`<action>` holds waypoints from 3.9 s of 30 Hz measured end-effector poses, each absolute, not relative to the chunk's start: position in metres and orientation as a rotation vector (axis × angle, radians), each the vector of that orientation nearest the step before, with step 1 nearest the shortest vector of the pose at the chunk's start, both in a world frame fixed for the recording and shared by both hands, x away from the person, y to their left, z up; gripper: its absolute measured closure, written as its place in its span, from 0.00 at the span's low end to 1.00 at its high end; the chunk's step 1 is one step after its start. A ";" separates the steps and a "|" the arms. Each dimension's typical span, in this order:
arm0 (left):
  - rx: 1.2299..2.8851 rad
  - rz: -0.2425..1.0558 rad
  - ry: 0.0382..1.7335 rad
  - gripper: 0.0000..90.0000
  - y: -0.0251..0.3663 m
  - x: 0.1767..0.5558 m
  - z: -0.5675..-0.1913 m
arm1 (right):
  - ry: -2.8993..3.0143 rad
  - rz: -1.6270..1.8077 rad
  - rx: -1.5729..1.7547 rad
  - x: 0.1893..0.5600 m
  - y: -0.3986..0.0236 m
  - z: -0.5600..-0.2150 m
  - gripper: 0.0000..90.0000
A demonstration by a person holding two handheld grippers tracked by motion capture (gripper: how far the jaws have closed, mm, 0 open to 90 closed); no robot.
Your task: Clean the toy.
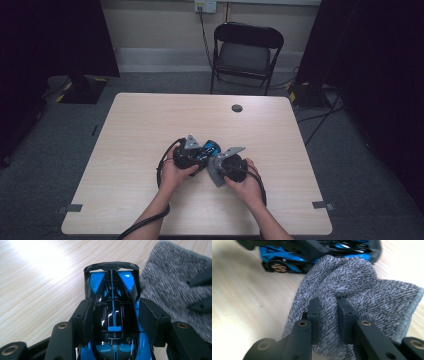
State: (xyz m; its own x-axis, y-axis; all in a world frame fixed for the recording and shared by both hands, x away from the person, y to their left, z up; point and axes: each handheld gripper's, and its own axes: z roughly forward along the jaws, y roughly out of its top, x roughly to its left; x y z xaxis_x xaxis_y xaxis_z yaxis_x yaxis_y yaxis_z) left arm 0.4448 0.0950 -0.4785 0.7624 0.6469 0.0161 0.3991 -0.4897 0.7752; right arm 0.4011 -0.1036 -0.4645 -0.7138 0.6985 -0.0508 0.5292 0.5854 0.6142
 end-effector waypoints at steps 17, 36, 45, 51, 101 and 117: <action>2.142 0.392 0.777 0.51 0.095 0.445 -0.479 | 2.612 0.901 0.939 0.384 -0.084 -0.465 0.83; 2.139 0.404 0.773 0.51 0.096 0.444 -0.480 | 2.718 0.994 0.853 0.369 -0.065 -0.466 0.83; 2.131 0.403 0.774 0.51 0.096 0.444 -0.480 | 2.746 1.065 0.866 0.371 -0.072 -0.465 0.83; 2.123 0.402 0.776 0.51 0.096 0.443 -0.481 | 2.728 1.034 0.854 0.370 -0.081 -0.459 0.83; 2.123 0.412 0.773 0.51 0.097 0.442 -0.481 | 2.397 0.779 1.177 0.426 -0.136 -0.464 0.83; 2.125 0.414 0.776 0.51 0.096 0.442 -0.481 | 2.412 0.807 1.173 0.422 -0.139 -0.465 0.83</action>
State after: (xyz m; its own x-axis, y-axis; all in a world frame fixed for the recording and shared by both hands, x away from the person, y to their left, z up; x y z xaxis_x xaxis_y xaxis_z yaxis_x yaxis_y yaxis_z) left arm 0.4425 0.0965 -0.4809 0.7564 0.6536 0.0251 0.3851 -0.4761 0.7906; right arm 0.4222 -0.1392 -0.4651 -0.6019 0.7968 -0.0538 0.6042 0.4984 0.6218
